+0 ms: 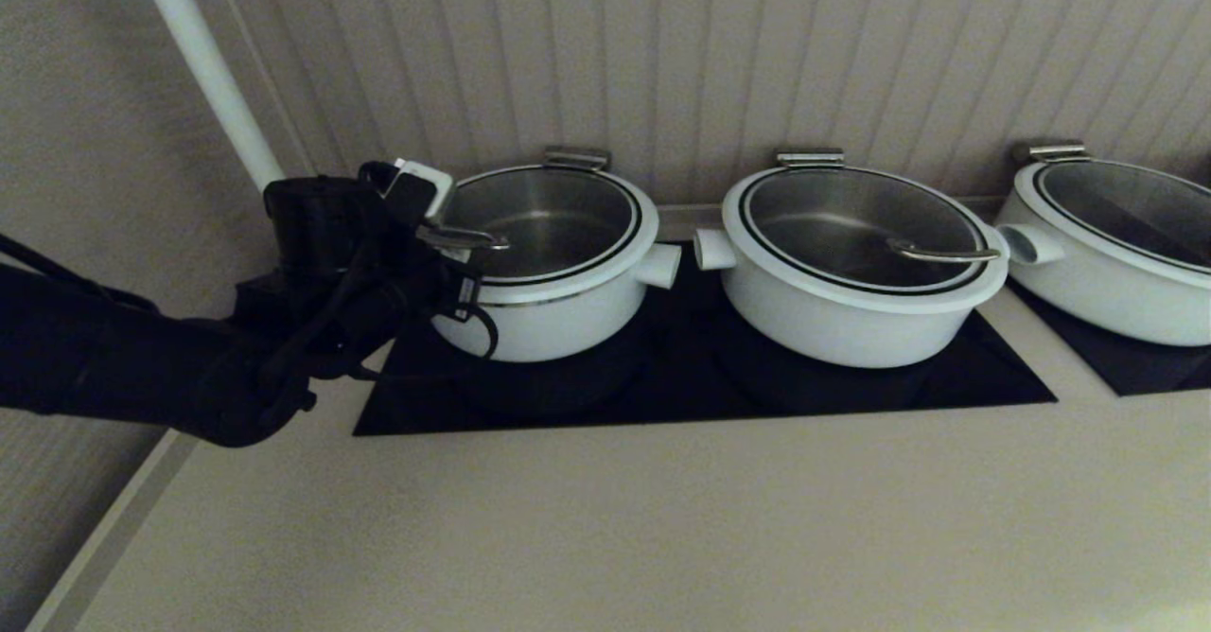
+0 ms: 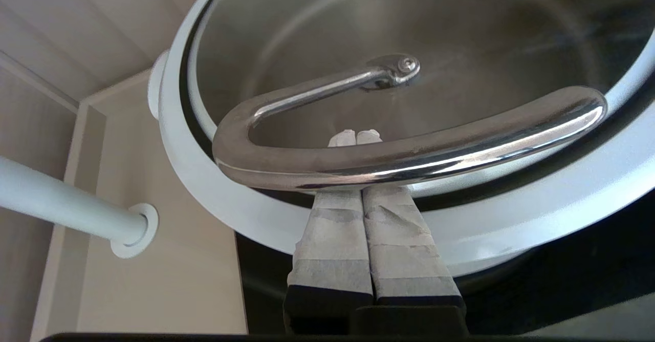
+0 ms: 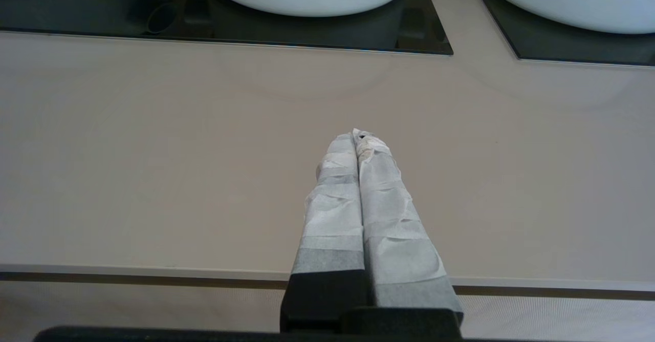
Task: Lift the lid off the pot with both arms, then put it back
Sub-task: Open the food pot lid a small opening with the left arm
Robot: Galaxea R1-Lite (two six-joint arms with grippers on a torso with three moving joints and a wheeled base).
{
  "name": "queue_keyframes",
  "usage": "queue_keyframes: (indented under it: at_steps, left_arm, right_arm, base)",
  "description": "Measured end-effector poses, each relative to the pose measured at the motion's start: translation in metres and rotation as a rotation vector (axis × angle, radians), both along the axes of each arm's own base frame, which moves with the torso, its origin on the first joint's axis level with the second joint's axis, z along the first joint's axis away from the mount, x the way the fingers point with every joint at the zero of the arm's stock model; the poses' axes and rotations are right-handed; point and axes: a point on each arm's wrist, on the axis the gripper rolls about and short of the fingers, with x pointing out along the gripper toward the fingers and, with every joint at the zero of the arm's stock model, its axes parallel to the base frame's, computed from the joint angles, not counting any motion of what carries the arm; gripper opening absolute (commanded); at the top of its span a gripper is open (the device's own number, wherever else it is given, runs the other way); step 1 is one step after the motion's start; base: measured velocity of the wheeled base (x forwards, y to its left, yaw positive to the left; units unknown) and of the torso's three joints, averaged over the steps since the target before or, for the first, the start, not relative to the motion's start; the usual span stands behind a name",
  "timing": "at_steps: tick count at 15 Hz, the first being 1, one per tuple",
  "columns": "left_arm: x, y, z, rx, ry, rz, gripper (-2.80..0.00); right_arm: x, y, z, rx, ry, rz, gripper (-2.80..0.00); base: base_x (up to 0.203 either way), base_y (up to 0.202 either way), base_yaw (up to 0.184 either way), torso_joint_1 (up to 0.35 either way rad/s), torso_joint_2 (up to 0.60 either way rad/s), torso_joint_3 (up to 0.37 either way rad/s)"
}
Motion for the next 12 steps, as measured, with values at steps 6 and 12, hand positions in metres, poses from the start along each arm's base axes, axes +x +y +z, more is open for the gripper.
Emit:
queue_keyframes:
  at_steps: [6,12]
  left_arm:
    - [0.001,0.000,0.012,-0.004,-0.034,-0.002,-2.80]
    - [0.001,-0.001,0.031,-0.006,-0.097,-0.008,-2.80]
  right_arm:
    - [0.000,0.000,0.000,-0.001,0.000,0.003,-2.80]
    - [0.000,0.000,0.000,0.002,0.000,0.003,-2.80]
  base:
    - [0.000,0.000,0.000,0.000,0.00,0.000]
    - [0.000,0.000,0.000,0.000,0.00,0.000]
